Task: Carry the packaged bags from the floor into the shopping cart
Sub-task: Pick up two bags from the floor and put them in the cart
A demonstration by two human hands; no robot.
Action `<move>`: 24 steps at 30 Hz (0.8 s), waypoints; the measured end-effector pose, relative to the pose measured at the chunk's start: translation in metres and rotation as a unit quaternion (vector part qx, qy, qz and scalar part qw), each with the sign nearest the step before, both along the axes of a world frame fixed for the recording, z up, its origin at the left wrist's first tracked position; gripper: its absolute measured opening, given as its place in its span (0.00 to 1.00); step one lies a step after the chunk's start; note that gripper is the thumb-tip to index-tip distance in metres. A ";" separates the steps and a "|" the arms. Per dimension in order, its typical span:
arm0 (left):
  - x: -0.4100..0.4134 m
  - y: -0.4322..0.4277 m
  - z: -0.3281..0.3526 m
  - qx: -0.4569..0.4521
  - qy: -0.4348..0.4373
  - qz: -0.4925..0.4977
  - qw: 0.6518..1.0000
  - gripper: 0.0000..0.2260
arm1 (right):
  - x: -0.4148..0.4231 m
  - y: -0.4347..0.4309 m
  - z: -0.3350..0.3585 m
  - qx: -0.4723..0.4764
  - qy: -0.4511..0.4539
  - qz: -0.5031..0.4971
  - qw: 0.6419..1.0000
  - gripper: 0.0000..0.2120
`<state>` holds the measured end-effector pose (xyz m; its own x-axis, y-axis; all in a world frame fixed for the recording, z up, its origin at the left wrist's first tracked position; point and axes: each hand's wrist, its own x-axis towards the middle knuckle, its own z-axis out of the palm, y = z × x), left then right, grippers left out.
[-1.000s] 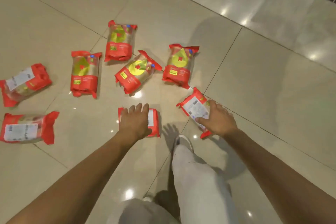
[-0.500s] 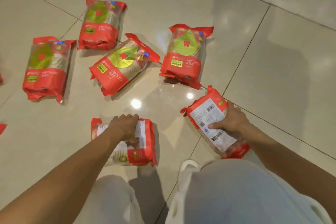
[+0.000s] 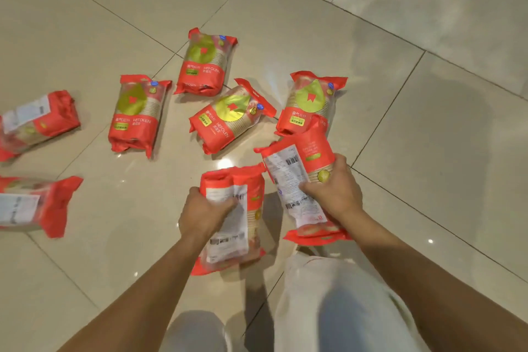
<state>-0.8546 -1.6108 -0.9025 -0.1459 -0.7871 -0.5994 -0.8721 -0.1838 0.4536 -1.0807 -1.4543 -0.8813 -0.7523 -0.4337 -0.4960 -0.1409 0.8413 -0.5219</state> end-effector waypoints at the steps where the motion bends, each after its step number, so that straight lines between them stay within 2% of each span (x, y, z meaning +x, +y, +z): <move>1: -0.006 -0.005 0.042 -0.009 0.027 0.040 0.999 0.35 | 0.004 -0.009 0.041 -0.029 0.018 -0.011 0.999 0.41; 4: -0.020 -0.023 0.184 -0.070 0.116 0.110 0.985 0.38 | 0.012 -0.026 0.183 -0.111 0.046 -0.052 0.991 0.45; 7: -0.020 -0.027 0.350 -0.139 0.179 0.131 0.965 0.37 | 0.022 -0.033 0.341 -0.171 0.077 -0.068 0.980 0.39; 9: -0.011 -0.023 0.460 -0.180 0.211 0.128 0.952 0.34 | 0.033 -0.034 0.443 -0.206 0.091 -0.070 0.972 0.39; 14: 0.044 -0.017 0.678 -0.236 0.282 0.146 0.918 0.33 | 0.083 -0.032 0.655 -0.293 0.116 -0.045 0.948 0.38; 19: 0.131 -0.005 0.826 -0.319 0.288 0.166 0.887 0.37 | 0.161 -0.037 0.783 -0.372 0.109 -0.001 0.922 0.38; 21: 0.171 -0.001 0.864 -0.352 0.283 0.188 0.872 0.37 | 0.196 -0.045 0.817 -0.403 0.100 0.029 0.909 0.39; 24: 0.230 0.009 0.904 -0.401 0.275 0.223 0.845 0.33 | 0.246 -0.058 0.854 -0.441 0.078 0.084 0.890 0.37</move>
<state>-0.6244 -1.6013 0.0018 0.1893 -0.9581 0.2151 -0.4138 0.1208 0.9023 -0.8345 -1.5127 -0.0270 -0.6703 -0.7155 0.1971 -0.3538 0.0746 -0.9323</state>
